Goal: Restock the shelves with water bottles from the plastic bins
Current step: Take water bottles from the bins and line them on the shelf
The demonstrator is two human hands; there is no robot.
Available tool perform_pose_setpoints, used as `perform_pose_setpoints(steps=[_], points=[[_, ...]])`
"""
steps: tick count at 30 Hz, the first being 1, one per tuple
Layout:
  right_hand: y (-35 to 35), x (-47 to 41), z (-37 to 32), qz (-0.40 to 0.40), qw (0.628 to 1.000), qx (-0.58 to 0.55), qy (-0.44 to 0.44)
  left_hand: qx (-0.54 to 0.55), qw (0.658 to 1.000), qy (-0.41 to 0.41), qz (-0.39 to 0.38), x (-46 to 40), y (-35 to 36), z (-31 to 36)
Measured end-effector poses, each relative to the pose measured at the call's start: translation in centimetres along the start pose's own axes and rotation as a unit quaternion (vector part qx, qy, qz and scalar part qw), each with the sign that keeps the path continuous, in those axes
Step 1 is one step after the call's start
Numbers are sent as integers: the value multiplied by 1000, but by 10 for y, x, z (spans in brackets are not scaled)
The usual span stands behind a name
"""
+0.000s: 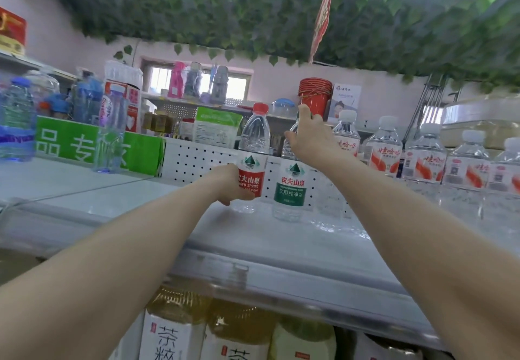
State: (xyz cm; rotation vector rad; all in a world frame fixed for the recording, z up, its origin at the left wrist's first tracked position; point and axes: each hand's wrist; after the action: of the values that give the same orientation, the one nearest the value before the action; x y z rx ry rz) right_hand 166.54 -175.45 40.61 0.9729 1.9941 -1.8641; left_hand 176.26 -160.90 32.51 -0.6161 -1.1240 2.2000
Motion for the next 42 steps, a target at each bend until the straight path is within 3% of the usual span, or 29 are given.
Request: perform_pose_setpoints(steps=[10, 30, 33, 36, 42], points=[[1, -2, 2, 3, 1000, -6, -6, -34, 999, -3, 33, -15, 10, -1], [-4, 9, -2, -33, 999, -3, 24, -30, 999, -26, -4, 9, 4, 10], [-7, 17, -5, -16, 999, 21, 26, -37, 999, -7, 18, 17, 4, 10], [-13, 34, -10, 18, 999, 47, 11, -56, 994, 27, 92, 35, -3, 8], [-35, 105, -16, 37, 988, 142, -37, -117, 971, 141, 156, 92, -7, 9]])
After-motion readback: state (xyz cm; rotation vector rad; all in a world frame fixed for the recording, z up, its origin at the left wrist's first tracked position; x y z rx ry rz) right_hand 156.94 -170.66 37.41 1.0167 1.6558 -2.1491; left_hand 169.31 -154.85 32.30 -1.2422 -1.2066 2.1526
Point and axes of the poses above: each hand's wrist, its own x-axis away from the middle knuckle, its own y-axis out of the palm, z = x × y, and after that the axes turned 11 degrees about -z, right-handed
